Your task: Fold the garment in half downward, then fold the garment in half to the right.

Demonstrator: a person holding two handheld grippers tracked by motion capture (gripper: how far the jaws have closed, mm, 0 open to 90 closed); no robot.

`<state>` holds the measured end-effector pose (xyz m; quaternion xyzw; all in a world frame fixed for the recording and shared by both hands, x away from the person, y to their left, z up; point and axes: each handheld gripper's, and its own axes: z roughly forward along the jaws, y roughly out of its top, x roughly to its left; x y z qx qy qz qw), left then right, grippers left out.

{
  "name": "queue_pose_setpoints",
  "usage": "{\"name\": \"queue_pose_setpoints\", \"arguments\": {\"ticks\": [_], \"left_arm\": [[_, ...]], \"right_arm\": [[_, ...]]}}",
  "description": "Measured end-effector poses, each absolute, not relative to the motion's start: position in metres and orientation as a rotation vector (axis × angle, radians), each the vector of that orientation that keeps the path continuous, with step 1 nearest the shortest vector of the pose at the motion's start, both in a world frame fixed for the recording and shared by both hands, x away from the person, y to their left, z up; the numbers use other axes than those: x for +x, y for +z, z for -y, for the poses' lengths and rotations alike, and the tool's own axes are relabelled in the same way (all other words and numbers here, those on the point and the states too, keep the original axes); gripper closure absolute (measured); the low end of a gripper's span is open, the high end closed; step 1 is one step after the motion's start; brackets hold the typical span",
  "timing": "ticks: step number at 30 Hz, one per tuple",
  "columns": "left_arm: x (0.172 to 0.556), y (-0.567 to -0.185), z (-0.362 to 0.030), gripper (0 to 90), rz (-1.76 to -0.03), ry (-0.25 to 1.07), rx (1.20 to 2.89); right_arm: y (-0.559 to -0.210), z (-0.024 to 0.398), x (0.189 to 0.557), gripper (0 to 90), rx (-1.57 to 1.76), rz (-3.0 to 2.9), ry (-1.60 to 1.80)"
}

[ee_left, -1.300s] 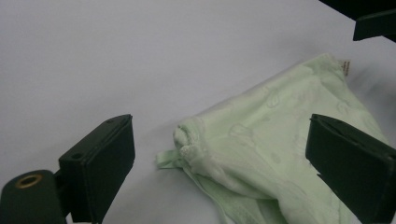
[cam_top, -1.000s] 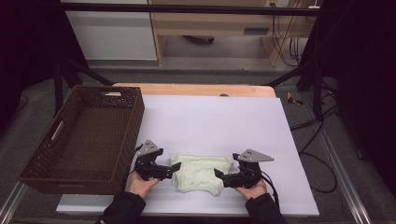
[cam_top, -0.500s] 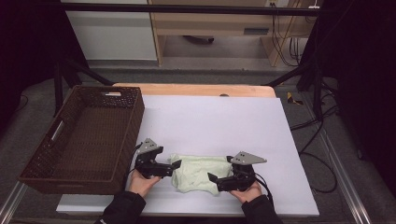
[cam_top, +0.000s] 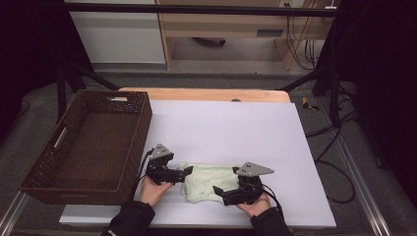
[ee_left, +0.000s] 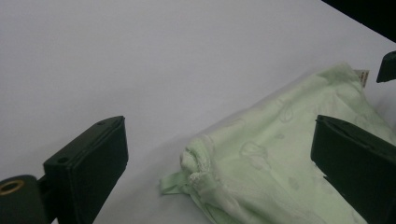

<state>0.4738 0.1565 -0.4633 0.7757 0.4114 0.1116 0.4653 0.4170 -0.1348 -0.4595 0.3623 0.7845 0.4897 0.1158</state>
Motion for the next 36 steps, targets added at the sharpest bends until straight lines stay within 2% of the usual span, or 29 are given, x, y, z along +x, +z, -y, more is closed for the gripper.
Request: {"name": "queue_pose_setpoints", "arguments": {"ticks": [11,19,25,36], "left_arm": [[0.480,-0.472,-0.156,14.8,-1.057,0.256,1.913],[0.483,-0.478,-0.155,32.4,-1.090,0.207,1.924],[0.484,-0.482,-0.151,46.5,-1.101,0.228,1.952],[0.484,-0.485,-0.146,63.7,-1.105,0.253,1.970]], "right_arm": [[-0.463,0.124,0.416,1.9,1.037,-2.344,1.401],[-0.465,0.120,0.415,1.9,1.027,-2.366,1.384],[-0.466,0.115,0.413,2.0,1.019,-2.376,1.379],[-0.468,0.103,0.412,3.1,1.007,-2.399,1.356]]}}
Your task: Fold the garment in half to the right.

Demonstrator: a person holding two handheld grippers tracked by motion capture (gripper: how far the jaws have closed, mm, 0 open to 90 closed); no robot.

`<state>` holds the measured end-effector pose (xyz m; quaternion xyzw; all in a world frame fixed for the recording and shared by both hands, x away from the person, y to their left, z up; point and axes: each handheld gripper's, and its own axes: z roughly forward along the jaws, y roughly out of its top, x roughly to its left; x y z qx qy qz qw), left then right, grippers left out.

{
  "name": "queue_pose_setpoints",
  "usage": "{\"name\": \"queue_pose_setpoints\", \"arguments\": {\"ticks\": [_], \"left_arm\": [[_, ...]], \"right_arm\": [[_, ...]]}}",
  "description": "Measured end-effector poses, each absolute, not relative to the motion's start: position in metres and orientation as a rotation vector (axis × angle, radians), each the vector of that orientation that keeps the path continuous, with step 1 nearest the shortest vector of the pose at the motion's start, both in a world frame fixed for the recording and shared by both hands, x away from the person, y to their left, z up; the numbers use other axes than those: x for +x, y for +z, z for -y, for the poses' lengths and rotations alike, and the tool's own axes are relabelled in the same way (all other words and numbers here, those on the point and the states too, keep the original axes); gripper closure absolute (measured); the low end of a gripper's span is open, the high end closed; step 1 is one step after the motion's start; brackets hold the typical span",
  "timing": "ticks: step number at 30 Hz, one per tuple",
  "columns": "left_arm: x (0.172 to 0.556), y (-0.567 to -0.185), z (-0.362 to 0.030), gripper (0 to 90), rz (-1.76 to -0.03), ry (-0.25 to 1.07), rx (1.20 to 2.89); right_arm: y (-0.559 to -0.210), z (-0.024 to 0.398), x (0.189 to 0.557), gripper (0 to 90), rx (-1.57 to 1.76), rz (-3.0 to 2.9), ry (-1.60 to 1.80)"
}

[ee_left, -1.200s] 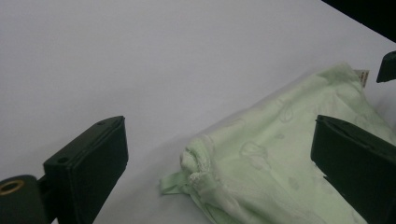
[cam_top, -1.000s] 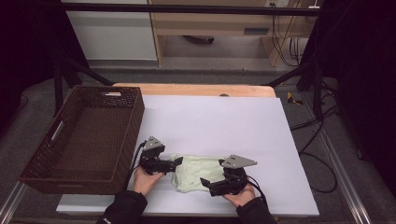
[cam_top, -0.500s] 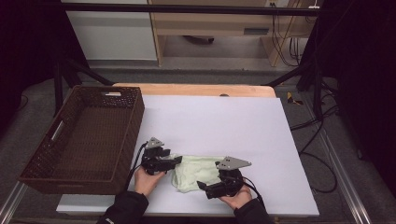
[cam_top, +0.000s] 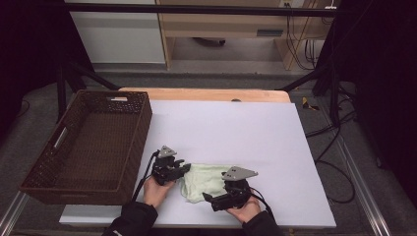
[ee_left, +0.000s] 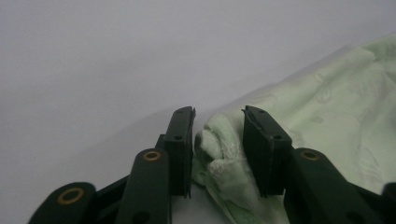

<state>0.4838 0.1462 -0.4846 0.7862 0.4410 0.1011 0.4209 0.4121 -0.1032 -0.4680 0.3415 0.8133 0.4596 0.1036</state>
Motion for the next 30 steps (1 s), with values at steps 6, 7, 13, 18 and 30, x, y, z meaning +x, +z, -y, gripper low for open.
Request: {"name": "queue_pose_setpoints", "arguments": {"ticks": [6,7,13,18,30], "left_arm": [[0.483,-0.485,-0.143,70.3,-1.098,0.281,1.988],[0.483,-0.485,-0.143,71.1,-1.096,0.284,1.992],[0.485,-0.485,-0.141,74.8,-1.088,0.288,2.002],[0.484,-0.485,-0.141,75.9,-1.088,0.296,2.007],[0.485,-0.485,-0.142,76.2,-1.081,0.290,2.009]], "right_arm": [[-0.468,0.093,0.411,4.7,0.993,-2.415,1.356],[-0.468,0.091,0.411,5.1,0.994,-2.415,1.358],[-0.469,0.075,0.409,6.5,0.972,-2.433,1.344],[-0.470,0.064,0.408,9.3,0.956,-2.438,1.331],[-0.475,0.039,0.402,31.2,0.896,-2.480,1.261]]}}
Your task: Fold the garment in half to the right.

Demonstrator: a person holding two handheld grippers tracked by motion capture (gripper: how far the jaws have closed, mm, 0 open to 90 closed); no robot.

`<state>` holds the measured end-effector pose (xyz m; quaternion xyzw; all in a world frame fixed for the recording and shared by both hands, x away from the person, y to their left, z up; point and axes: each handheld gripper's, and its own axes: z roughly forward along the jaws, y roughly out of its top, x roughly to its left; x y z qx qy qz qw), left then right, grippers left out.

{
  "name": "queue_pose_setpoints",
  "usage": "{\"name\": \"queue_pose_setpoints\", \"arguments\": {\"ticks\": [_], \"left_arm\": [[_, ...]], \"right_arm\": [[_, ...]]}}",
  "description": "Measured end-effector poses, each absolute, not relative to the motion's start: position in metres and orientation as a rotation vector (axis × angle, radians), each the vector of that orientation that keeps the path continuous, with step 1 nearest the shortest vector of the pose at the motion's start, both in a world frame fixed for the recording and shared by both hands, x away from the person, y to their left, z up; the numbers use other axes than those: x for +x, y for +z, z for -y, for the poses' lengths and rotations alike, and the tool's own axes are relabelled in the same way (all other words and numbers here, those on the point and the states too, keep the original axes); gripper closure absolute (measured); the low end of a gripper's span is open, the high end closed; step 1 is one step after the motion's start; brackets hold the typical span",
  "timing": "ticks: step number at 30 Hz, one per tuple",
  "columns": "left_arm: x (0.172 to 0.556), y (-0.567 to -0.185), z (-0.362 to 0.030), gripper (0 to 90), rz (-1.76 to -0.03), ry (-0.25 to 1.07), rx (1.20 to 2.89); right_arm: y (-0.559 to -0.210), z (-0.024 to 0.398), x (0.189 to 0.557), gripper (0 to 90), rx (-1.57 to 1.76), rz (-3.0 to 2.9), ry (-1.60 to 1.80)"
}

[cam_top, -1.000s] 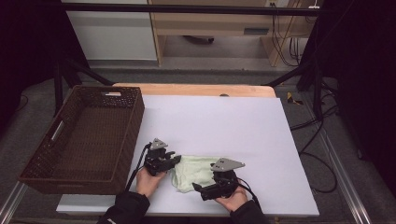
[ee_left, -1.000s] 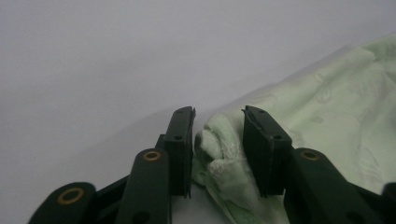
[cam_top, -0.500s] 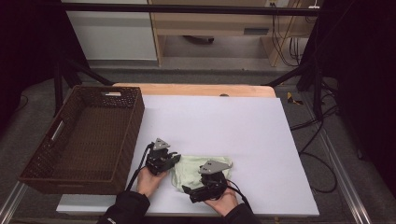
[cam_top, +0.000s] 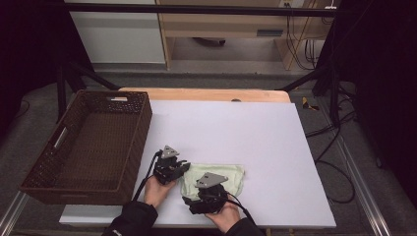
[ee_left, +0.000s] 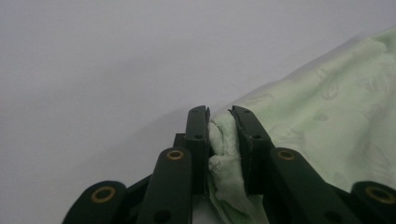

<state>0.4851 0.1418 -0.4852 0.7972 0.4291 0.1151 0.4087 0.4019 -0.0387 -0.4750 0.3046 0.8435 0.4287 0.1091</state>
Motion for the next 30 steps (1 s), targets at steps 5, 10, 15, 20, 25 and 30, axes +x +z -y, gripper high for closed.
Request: {"name": "queue_pose_setpoints", "arguments": {"ticks": [5,10,15,20,25,30], "left_arm": [[0.485,-0.485,-0.141,76.2,-1.086,0.290,2.003],[0.485,-0.485,-0.141,76.2,-1.090,0.287,2.001],[0.485,-0.485,-0.141,76.2,-1.094,0.284,2.001],[0.485,-0.485,-0.141,76.2,-1.104,0.277,1.994],[0.486,-0.484,-0.142,76.3,-1.116,0.268,1.990],[0.486,-0.484,-0.142,76.6,-1.134,0.262,1.977]], "right_arm": [[-0.478,0.030,0.402,40.1,0.867,-2.506,1.208],[-0.480,0.022,0.403,47.7,0.851,-2.514,1.137],[-0.481,0.018,0.405,54.8,0.859,-2.508,1.101],[-0.481,0.015,0.404,59.0,0.854,-2.494,1.072],[-0.481,0.013,0.402,62.6,0.843,-2.480,1.041],[-0.481,0.014,0.401,70.3,0.848,-2.470,1.026]]}}
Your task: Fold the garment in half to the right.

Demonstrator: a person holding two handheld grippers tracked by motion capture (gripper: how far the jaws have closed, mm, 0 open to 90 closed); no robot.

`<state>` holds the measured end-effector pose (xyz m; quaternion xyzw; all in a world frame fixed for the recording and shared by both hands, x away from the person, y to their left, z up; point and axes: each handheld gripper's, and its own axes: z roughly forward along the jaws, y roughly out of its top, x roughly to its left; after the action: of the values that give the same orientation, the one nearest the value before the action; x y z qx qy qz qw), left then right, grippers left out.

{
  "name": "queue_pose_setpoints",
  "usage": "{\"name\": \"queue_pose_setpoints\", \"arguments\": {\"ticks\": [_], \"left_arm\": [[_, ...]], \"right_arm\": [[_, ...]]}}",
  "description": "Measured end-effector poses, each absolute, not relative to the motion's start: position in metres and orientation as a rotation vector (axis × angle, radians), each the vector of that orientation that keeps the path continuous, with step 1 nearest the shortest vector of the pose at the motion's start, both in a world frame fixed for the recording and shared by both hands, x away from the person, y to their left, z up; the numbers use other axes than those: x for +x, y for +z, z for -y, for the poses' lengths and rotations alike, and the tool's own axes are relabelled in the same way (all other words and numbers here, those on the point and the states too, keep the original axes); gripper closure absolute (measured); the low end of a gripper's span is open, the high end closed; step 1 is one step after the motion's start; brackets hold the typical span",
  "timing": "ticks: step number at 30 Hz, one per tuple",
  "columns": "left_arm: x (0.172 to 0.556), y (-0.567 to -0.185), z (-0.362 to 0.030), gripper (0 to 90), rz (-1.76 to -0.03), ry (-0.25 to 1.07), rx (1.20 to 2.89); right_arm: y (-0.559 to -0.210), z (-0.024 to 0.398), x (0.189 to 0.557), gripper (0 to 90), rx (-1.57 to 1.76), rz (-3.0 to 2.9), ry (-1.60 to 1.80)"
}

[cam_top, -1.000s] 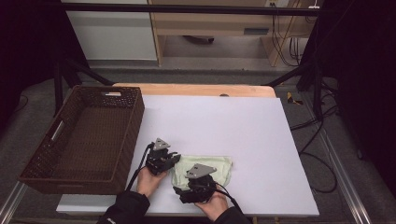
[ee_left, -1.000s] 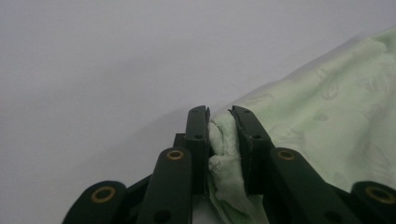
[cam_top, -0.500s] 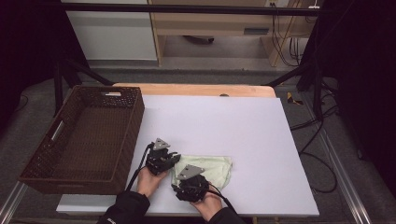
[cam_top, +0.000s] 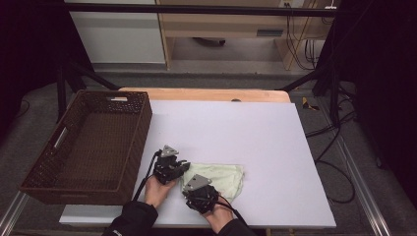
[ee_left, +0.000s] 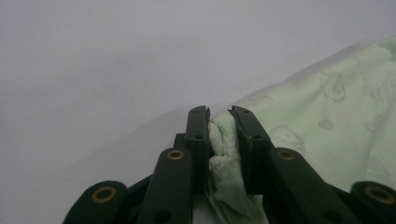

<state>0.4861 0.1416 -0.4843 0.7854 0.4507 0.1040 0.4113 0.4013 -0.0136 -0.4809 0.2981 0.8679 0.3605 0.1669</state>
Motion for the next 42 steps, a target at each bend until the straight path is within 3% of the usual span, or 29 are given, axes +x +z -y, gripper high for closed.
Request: {"name": "queue_pose_setpoints", "arguments": {"ticks": [6,13,42], "left_arm": [[0.486,-0.484,-0.142,77.0,-1.149,0.256,1.966],[0.485,-0.484,-0.142,77.9,-1.152,0.249,1.954],[0.471,-0.446,-0.134,78.0,-1.121,0.262,1.923]], "right_arm": [[-0.481,0.014,0.401,80.2,0.859,-2.455,1.006],[-0.481,0.017,0.402,84.0,0.878,-2.445,1.025],[-0.458,0.045,0.397,84.6,0.974,-2.414,1.339]]}}
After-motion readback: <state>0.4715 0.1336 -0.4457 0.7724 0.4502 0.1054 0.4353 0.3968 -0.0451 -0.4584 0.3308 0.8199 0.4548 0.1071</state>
